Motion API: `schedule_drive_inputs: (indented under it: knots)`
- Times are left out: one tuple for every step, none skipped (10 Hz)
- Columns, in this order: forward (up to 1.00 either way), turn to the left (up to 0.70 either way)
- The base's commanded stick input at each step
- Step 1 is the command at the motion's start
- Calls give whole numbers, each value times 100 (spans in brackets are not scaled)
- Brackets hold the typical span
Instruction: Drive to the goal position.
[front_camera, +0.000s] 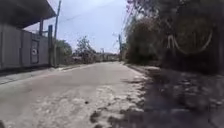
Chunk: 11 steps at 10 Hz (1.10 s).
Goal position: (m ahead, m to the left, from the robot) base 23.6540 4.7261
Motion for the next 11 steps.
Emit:
schedule_drive_inputs:
  knots:
    - [100,-36]
    - [100,-36]
    - [100,-17]
    - [100,2]
    - [100,4]
    - [100,4]
    - [100,4]
    - [100,4]
    - [100,4]
    - [100,4]
    - [100,4]
